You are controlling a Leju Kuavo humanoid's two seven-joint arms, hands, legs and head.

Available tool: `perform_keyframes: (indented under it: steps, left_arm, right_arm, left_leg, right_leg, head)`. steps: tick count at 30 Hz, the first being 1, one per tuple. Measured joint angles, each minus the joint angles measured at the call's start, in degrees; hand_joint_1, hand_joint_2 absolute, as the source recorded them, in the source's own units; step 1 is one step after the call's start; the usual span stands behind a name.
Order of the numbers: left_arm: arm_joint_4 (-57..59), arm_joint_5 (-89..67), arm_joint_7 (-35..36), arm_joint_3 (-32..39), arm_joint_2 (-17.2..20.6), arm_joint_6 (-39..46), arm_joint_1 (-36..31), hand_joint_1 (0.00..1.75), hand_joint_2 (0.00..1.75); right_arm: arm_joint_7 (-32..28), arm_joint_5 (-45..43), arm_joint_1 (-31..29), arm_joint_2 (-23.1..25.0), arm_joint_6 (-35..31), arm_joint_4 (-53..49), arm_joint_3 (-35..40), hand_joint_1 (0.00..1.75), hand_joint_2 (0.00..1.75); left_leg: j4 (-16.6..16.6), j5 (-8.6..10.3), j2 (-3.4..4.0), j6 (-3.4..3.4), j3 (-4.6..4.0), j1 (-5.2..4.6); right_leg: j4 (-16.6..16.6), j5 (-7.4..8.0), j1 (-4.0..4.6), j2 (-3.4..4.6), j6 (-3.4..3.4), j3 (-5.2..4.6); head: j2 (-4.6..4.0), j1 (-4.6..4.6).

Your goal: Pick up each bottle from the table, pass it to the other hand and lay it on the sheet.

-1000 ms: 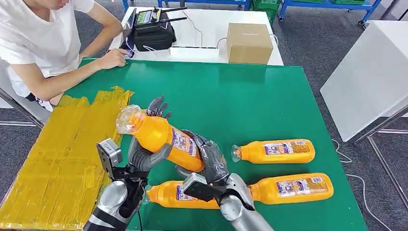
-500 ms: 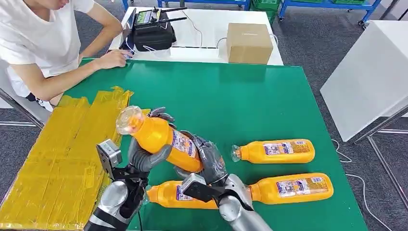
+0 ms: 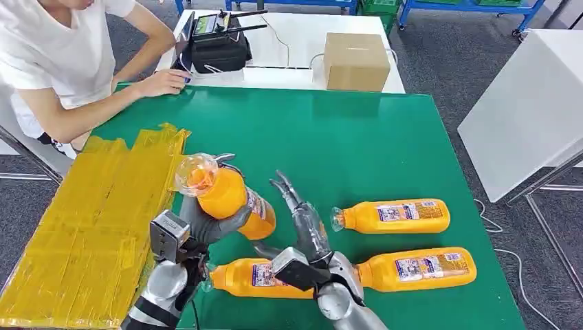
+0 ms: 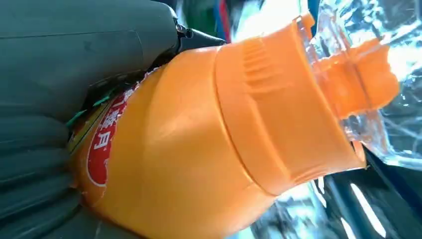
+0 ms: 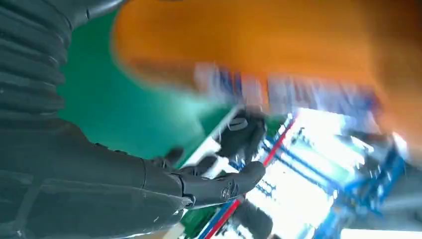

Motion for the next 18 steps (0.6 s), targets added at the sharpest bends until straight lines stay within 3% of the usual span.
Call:
perform_keyframes:
  steps: [3,4,9,13,14,18]
  left_arm:
    - [-0.92,-8.91,0.45,0.26,1.13,5.64,-0.79,1.75,1.75]
    - [-1.03,-12.84,1.36,0.39,1.62,7.96,-1.19,1.75,1.75]
    - [-0.68,-26.75,4.8,1.81,3.6,15.61,-2.98,1.75,1.75]
    - [1.53,-45.96,12.03,2.71,5.66,22.19,-4.51,1.75,1.75]
    - [2.26,-49.71,13.56,3.14,6.25,23.12,-4.83,1.75,1.75]
    - [6.5,-63.47,20.42,4.07,8.99,22.26,-6.71,1.75,1.75]
  right_arm:
    - [-0.28,-1.92,1.83,-1.0,0.83,-5.84,-1.31,0.0,1.75]
    - [-0.33,-2.95,2.38,-1.31,1.29,-7.48,-1.66,0.0,0.0]
    - [-0.33,-7.2,4.56,-3.01,3.34,-14.67,-3.95,0.0,0.0]
    - [-0.55,-12.29,6.48,-4.28,5.57,-19.0,-6.2,0.0,0.0]
    - [-0.59,-13.51,6.98,-4.61,6.17,-19.84,-6.76,0.0,1.75]
    - [-1.44,-19.0,9.06,-5.7,8.61,-23.36,-9.71,0.0,1.75]
  left_leg:
    - [0.0,0.0,0.0,0.0,0.0,0.0]
    - [0.0,0.0,0.01,0.0,0.0,0.0]
    - [0.0,0.0,0.01,0.0,0.01,0.0]
    - [0.0,0.0,0.0,0.0,0.01,0.0]
    - [0.0,0.0,0.01,0.0,0.01,0.0]
    - [0.0,0.0,0.0,0.0,0.01,0.0]
  right_leg:
    - [0.0,0.0,0.0,0.0,0.0,0.0]
    - [0.0,0.0,0.0,0.0,0.0,0.0]
    - [0.0,0.0,0.0,0.01,0.0,0.01]
    - [0.0,0.0,0.0,0.0,0.0,0.01]
    - [0.0,0.0,0.0,0.01,0.0,0.01]
    - [0.0,0.0,-0.01,0.0,0.0,-0.01]
  head:
    - [0.0,0.0]
    - [0.0,0.0]
    - [0.0,0.0]
    - [0.0,0.02]
    - [0.0,0.0]
    - [0.0,0.0]
